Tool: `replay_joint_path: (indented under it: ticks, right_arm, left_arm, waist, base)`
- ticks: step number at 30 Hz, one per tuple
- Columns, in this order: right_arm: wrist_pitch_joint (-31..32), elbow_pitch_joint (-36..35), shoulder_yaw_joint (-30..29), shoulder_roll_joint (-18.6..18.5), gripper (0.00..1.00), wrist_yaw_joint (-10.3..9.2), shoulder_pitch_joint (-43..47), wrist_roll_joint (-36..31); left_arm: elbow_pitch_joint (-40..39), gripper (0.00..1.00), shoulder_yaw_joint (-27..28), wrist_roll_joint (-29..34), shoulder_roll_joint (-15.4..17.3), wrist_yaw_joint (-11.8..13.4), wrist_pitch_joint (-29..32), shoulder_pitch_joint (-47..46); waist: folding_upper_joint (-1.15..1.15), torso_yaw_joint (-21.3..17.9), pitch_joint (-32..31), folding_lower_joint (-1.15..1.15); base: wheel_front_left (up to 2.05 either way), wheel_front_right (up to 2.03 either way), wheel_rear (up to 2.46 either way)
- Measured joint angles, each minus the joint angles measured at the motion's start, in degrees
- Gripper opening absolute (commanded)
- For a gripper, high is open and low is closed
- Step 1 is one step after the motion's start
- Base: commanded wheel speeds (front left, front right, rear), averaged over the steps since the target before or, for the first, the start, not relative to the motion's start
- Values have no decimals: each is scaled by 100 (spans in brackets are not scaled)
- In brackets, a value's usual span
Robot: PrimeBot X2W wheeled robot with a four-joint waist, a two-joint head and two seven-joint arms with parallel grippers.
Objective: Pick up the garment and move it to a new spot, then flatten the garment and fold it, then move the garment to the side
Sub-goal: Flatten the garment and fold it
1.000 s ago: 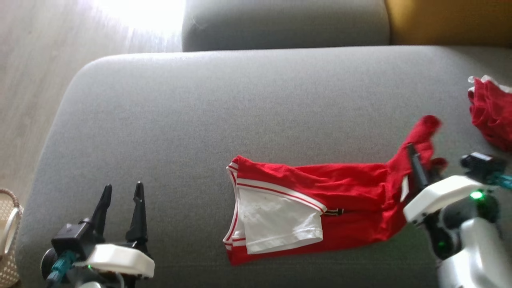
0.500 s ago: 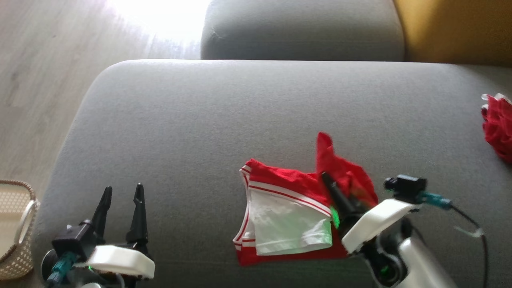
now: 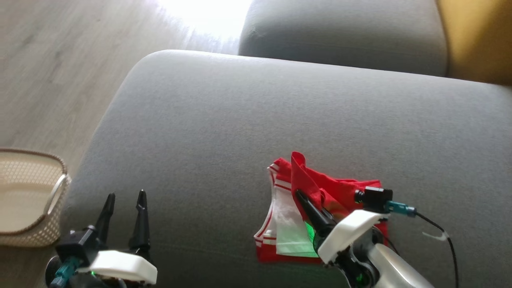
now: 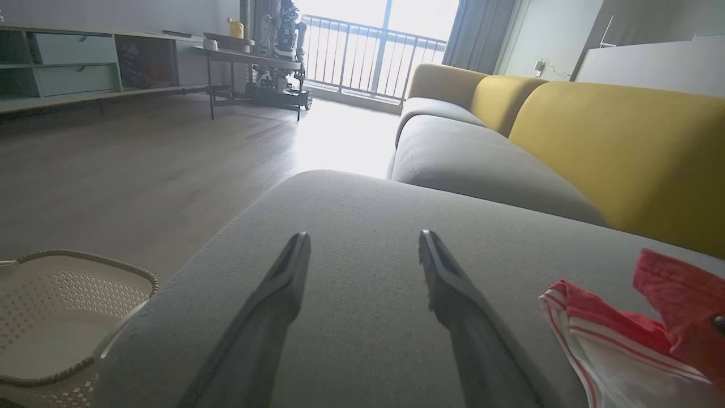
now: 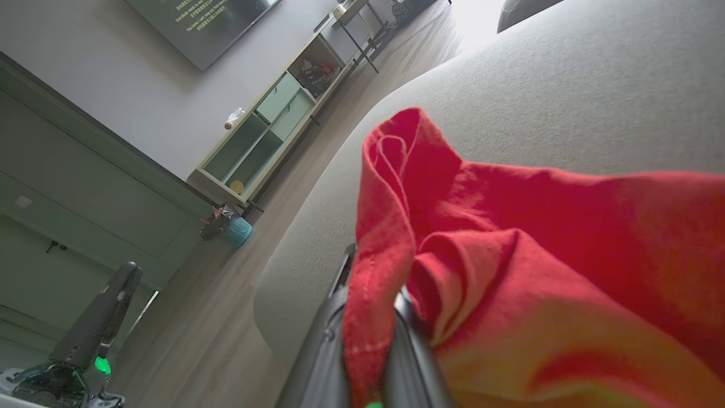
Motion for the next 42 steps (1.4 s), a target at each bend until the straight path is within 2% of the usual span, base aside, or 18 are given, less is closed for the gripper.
replay_joint_path:
  ticks: [9,10,11,12,13,14,22,27,32,37,42]
  right_arm:
    - [-403,1162,905,-16,0,0,-800,563]
    - [-421,1239,985,-18,7,0,-836,615]
    - [-424,1311,1067,-19,21,0,-862,677]
    - [-443,1427,1150,-19,46,0,-899,712]
    - [-480,1545,1195,-12,96,0,-942,715]
    - [-516,1631,1243,-18,100,0,-977,733]
    - [-620,1658,1724,-26,100,0,-1096,920]
    - [-679,1635,1633,-26,100,0,-1473,516]
    - [-680,1524,912,-27,100,0,-1549,-16]
    - [-688,1399,-101,-36,100,0,-1550,-1023]
    - [-689,905,-1121,-350,100,0,-1463,-2152]
  left_arm:
    - [38,100,-175,-90,0,34,0,-5]
    - [45,100,-171,-90,1,47,0,-8]
    - [48,100,-170,-91,1,51,0,-11]
    - [57,100,-170,-103,1,52,0,-11]
    - [65,100,-171,-115,1,52,0,-12]
    - [74,100,-170,-115,1,52,0,-12]
    - [115,100,-168,-115,1,58,0,-13]
    - [108,100,-120,-114,2,101,0,-10]
    - [41,100,0,-108,2,100,0,-9]
    - [-19,100,13,-108,2,101,0,-1]
    - [-118,100,11,-107,1,102,0,-2]
  waist:
    - [0,478,247,0]
    - [0,513,270,0]
    - [0,545,291,0]
    - [0,571,309,0]
    - [0,590,324,0]
    - [0,606,336,0]
    - [0,578,328,0]
    - [0,378,261,0]
    - [0,91,174,0]
    - [0,-263,90,0]
    - [0,-609,61,0]
  base:
    - [0,0,0]
    - [0,0,0]
    - [0,0,0]
    - [0,0,0]
    - [0,0,0]
    - [0,0,0]
    - [0,0,0]
    - [0,0,0]
    - [0,0,0]
    - [0,0,0]
    - [0,0,0]
